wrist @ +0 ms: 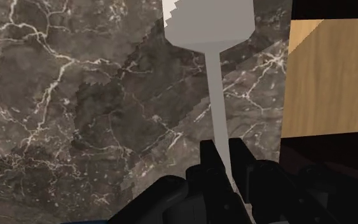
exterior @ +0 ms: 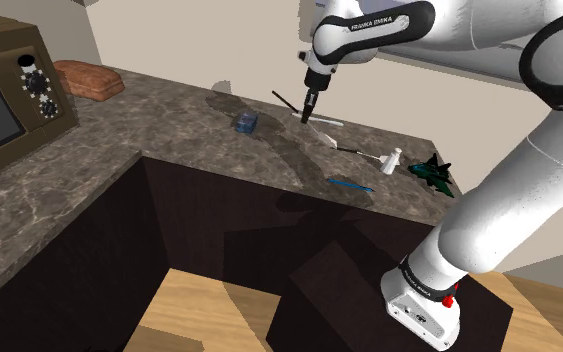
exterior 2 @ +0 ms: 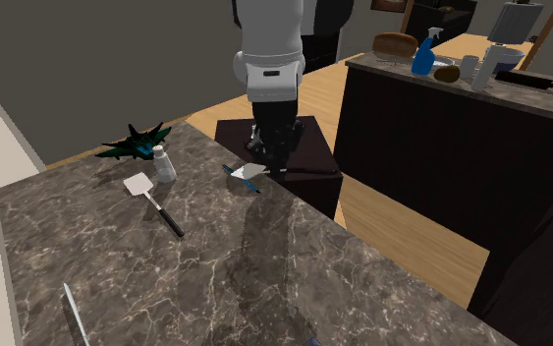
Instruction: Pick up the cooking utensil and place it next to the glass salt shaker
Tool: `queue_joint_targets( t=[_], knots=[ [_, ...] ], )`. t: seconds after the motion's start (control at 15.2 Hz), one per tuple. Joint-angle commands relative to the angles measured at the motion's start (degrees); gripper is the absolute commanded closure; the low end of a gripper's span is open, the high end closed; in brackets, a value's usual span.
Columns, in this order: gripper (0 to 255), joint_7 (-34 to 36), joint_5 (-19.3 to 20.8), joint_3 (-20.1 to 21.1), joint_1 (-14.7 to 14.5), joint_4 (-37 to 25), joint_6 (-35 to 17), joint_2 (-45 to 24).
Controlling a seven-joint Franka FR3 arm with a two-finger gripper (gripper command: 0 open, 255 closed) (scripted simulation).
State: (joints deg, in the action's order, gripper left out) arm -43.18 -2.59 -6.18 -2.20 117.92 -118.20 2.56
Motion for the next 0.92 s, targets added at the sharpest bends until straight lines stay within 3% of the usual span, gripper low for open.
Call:
queue_joint_targets(
  t=[0.0, 0.86],
  knots=[
    [255, -1.44, 0.41, -0.80, 0.78, 3.79, -0.32, 3.41],
    [255, -11.43, 6.37, -7.79, 7.88, 24.34, 1.38, 25.65]
  ],
)
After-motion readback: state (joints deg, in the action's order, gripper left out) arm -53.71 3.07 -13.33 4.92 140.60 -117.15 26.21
